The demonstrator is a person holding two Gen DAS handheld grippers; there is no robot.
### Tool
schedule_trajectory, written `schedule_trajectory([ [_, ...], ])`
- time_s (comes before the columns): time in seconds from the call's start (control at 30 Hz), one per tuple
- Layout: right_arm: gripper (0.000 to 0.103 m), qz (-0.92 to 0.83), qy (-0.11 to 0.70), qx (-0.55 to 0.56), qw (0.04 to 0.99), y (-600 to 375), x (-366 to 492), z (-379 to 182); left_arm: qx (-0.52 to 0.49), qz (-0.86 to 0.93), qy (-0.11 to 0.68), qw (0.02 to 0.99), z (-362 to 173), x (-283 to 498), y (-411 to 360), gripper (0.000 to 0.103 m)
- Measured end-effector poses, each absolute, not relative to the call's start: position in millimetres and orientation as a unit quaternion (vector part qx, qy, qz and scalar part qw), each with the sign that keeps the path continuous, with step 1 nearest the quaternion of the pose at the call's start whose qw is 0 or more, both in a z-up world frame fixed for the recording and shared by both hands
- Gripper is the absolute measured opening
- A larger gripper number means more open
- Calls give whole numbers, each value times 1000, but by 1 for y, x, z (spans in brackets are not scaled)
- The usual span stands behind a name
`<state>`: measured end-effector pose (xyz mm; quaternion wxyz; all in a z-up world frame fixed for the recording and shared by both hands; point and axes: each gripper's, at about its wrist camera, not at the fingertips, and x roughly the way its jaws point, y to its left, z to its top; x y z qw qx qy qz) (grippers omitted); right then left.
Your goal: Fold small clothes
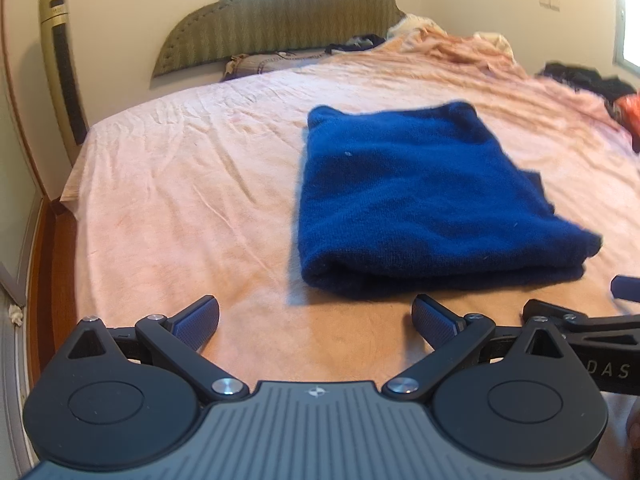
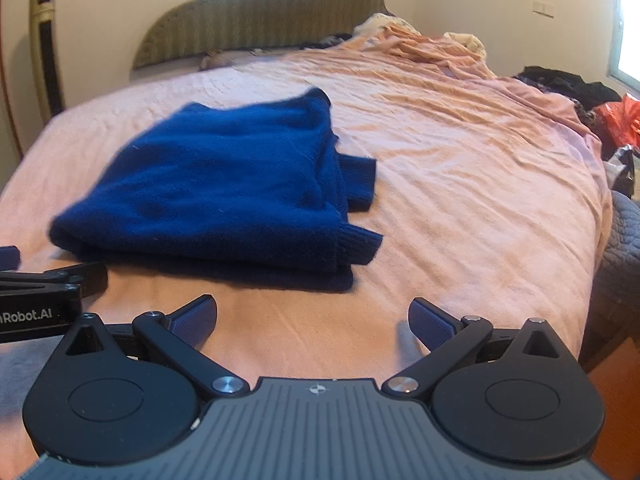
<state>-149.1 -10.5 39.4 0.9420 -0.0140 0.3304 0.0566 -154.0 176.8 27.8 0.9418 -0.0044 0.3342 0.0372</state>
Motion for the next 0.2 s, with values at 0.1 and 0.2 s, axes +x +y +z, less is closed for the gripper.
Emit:
schedule_trajectory([
  [0.1,103,75,318,9,945,-13,-158,53,-13,31,320,947,37,-165,178,103],
  [0.2,103,84,318,19,944,-11,-160,64,-4,30,319,947,43,-168,178,103],
])
